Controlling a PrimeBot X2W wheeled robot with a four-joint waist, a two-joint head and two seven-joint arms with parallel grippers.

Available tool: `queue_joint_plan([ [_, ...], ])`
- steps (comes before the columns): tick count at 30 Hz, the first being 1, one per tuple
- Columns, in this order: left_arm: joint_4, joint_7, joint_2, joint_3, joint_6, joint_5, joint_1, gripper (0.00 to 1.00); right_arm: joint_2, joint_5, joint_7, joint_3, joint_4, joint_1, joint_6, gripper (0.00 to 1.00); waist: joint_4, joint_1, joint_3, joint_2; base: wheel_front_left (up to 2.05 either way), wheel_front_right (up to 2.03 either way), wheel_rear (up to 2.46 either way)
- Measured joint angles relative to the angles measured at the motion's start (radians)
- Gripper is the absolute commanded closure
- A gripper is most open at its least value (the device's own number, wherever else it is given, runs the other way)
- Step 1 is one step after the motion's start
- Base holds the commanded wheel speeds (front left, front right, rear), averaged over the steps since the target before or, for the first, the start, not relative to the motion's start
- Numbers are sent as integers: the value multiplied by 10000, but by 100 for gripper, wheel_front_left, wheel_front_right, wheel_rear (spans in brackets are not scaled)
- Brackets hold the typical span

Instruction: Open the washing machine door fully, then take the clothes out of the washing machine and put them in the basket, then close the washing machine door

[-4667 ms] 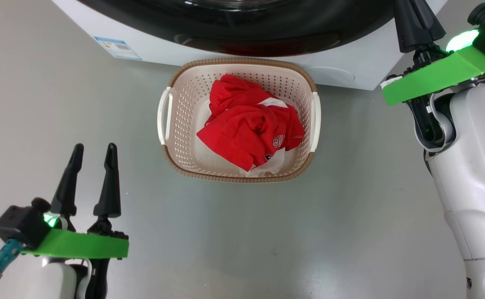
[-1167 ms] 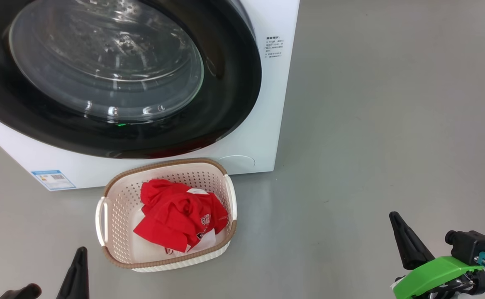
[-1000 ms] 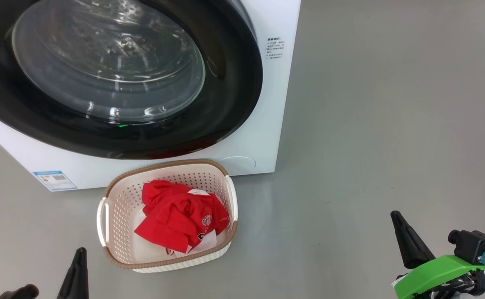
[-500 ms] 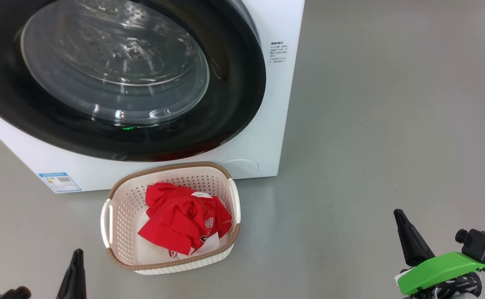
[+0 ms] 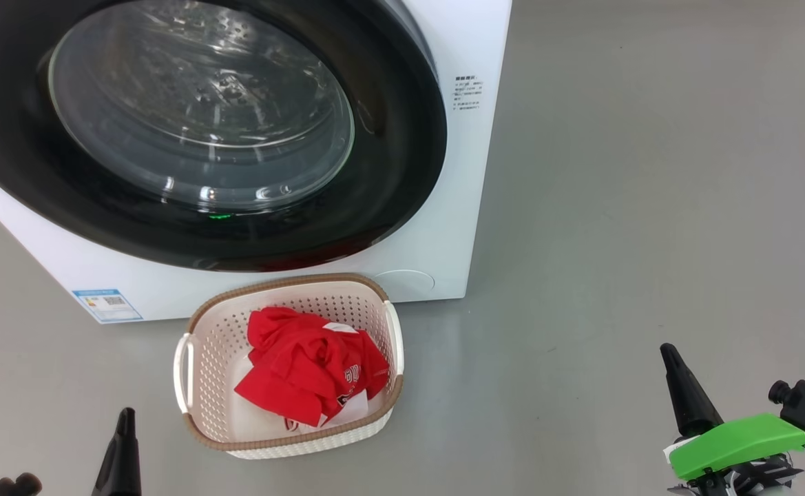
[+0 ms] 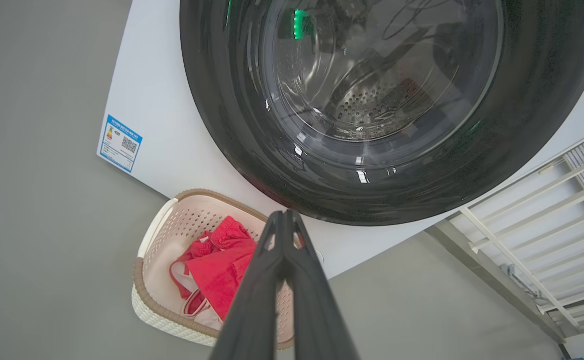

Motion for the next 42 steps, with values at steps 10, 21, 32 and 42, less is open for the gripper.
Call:
queue_joint_plan([
  [10, 0, 268, -86, 102, 0, -986, -35, 100, 151, 940, 290, -222, -81, 0, 0, 100, 69, 0, -103, 0, 0, 0, 0],
  [21, 0, 625, -196, 259, 0, -2069, -70, 100, 303, 2033, 596, -430, -196, 2, -6, 100, 150, 0, -227, 0, 0, 0, 0],
  [32, 0, 888, -293, 366, 0, -3026, -226, 100, 458, 2915, 918, -658, -278, 17, -8, 100, 219, 0, -330, 0, 0, 0, 0],
  [42, 0, 1158, -387, 485, 0, -3908, -258, 100, 594, 3814, 1208, -897, -359, 149, -8, 100, 288, -1, -433, 0, 0, 0, 0],
])
